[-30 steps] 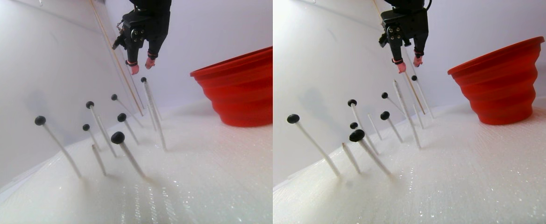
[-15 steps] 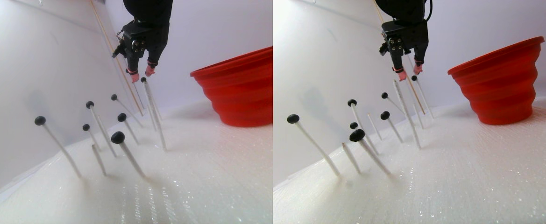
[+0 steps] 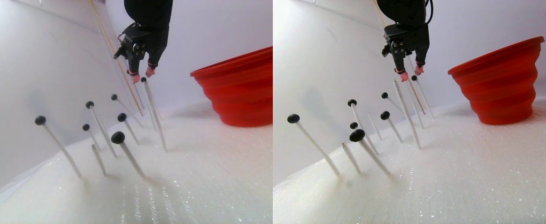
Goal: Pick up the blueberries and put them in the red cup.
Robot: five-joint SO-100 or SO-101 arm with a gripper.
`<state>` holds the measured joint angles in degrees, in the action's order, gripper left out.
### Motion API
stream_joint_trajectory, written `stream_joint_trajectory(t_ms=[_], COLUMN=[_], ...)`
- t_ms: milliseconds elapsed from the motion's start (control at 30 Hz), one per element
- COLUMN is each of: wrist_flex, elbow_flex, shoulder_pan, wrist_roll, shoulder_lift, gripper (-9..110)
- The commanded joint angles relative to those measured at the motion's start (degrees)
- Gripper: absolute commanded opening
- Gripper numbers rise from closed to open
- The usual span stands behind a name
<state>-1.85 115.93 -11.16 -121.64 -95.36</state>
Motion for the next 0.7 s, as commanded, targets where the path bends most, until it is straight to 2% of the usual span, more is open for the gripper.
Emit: stream_joint_trajectory(t_ms=[0, 667], wrist_flex=[-1.9, -5.9], elbow_flex=[-5.5, -7.1], shoulder_pan=[0.2, 0.6], wrist_roll=[-0.5, 0.2], shoulder_lift=[-1.1, 2.4], gripper=[18, 18])
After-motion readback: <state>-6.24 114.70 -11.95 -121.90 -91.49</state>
